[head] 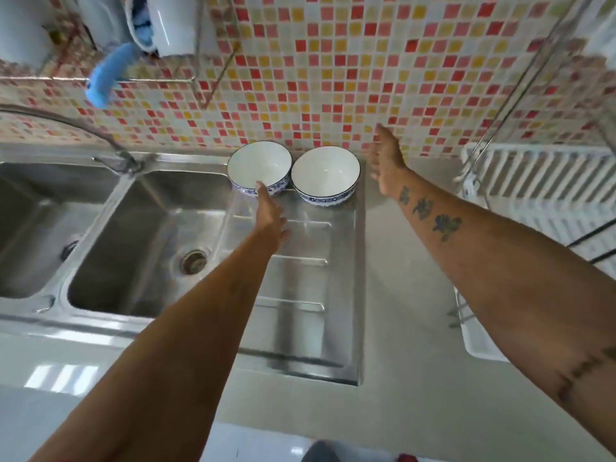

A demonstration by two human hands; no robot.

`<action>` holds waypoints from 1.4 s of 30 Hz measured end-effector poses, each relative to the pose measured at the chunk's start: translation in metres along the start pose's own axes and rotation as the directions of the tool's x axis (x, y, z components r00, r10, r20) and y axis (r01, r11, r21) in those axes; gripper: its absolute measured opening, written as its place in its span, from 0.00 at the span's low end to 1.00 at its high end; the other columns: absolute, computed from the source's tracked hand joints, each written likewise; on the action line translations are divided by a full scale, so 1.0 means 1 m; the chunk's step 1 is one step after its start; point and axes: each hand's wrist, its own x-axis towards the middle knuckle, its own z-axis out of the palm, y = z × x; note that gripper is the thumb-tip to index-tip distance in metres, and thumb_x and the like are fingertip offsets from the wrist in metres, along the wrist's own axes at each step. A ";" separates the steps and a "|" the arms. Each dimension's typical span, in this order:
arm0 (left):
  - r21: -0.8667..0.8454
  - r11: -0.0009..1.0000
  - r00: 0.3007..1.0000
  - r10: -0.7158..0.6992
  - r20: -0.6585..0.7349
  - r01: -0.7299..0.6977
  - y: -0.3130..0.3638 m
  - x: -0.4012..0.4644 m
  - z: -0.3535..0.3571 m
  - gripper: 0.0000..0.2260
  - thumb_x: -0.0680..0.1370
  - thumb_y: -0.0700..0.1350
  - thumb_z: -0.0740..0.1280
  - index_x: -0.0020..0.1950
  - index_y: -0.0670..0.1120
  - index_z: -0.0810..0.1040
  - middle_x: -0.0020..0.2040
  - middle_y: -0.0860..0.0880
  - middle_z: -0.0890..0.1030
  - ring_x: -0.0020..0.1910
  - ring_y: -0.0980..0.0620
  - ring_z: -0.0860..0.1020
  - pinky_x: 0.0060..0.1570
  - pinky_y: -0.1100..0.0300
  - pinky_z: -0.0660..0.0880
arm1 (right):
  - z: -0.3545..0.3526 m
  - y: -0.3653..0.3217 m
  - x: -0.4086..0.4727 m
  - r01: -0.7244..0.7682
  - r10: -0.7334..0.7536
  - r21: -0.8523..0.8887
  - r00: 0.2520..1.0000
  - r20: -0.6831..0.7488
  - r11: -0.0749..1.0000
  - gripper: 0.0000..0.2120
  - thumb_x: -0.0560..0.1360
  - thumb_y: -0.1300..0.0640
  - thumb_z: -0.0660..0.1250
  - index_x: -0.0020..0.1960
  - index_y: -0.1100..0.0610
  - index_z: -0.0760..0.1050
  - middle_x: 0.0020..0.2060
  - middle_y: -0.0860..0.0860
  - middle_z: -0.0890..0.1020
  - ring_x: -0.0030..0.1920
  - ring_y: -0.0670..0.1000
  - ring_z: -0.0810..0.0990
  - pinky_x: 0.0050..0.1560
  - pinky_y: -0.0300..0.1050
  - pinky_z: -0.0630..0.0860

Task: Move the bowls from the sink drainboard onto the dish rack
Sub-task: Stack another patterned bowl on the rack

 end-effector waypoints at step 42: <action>-0.433 0.901 0.984 0.096 0.150 -0.022 0.040 -0.034 0.040 0.24 0.83 0.60 0.49 0.42 0.43 0.72 0.38 0.46 0.68 0.35 0.49 0.67 0.41 0.53 0.70 | 0.020 0.007 -0.049 0.241 -0.212 0.189 0.964 -0.159 0.952 0.18 0.70 0.43 0.58 0.54 0.51 0.75 0.59 0.54 0.79 0.61 0.58 0.77 0.63 0.55 0.74</action>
